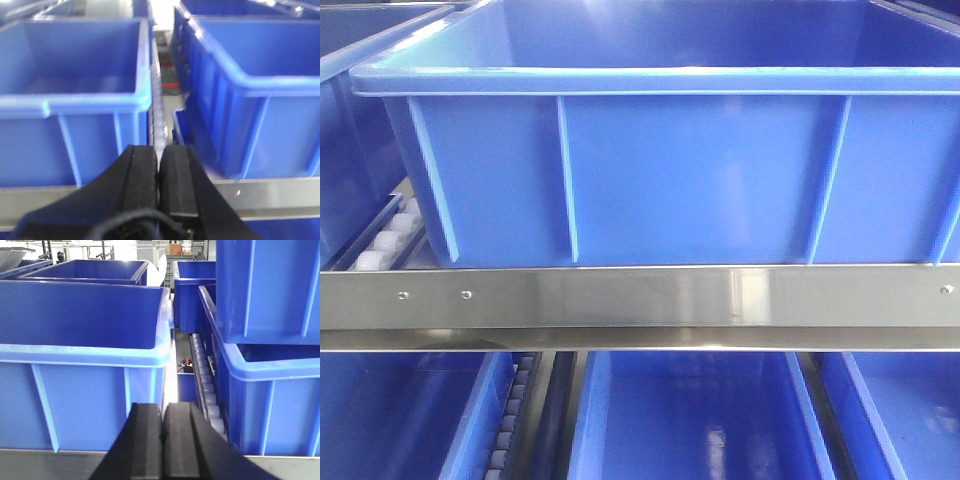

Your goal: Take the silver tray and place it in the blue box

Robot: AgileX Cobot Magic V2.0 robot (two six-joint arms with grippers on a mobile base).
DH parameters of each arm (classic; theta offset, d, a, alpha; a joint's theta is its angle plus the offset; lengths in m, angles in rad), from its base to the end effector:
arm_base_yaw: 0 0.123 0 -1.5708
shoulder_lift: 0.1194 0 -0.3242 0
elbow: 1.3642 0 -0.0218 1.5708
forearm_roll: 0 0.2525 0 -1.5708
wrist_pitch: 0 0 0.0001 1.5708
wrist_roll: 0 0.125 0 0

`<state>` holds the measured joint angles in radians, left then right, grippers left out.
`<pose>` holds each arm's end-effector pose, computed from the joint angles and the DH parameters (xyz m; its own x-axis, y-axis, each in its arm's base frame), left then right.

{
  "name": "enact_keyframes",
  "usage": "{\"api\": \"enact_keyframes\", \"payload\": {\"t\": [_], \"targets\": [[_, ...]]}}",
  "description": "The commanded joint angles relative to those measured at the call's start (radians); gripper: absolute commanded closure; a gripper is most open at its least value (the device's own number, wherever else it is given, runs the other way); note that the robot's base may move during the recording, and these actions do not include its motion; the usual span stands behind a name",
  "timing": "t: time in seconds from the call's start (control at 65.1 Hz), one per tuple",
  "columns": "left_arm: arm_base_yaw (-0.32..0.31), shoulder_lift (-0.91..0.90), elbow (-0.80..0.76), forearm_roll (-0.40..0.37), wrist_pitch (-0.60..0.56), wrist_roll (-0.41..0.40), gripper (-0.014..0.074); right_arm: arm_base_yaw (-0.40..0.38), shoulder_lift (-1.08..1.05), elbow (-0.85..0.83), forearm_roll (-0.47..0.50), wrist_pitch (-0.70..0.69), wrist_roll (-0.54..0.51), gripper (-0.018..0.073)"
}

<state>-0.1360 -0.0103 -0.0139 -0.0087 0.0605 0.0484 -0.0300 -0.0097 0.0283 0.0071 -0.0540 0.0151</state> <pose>0.0506 -0.0070 0.2143 0.0558 0.0324 -0.9979 0.1340 0.9902 0.0397 0.0522 -0.0016 0.2127 0.1229 0.0185 -0.9922 0.0277 0.9994 0.0221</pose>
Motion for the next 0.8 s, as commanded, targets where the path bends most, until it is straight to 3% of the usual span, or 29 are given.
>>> {"api": "enact_keyframes", "payload": {"t": [0.0, 0.077, 0.123, 0.783], "targets": [[0.009, -0.017, 0.021, -0.028, -0.141, 0.005, 0.0603, -0.006, -0.022, -0.018, 0.004, -0.092, -0.001, 0.051], [0.009, -0.017, 0.065, -0.028, -0.191, -0.004, 0.0603, -0.006, -0.022, -0.018, 0.004, -0.092, -0.001, 0.051], [0.009, -0.017, 0.061, -0.028, -0.147, -0.004, 0.0603, -0.006, -0.022, -0.018, 0.004, -0.092, -0.001, 0.051], [0.009, -0.017, 0.061, -0.035, -0.167, -0.004, 0.0604, -0.006, -0.022, -0.018, 0.004, -0.092, -0.001, 0.051]]}}
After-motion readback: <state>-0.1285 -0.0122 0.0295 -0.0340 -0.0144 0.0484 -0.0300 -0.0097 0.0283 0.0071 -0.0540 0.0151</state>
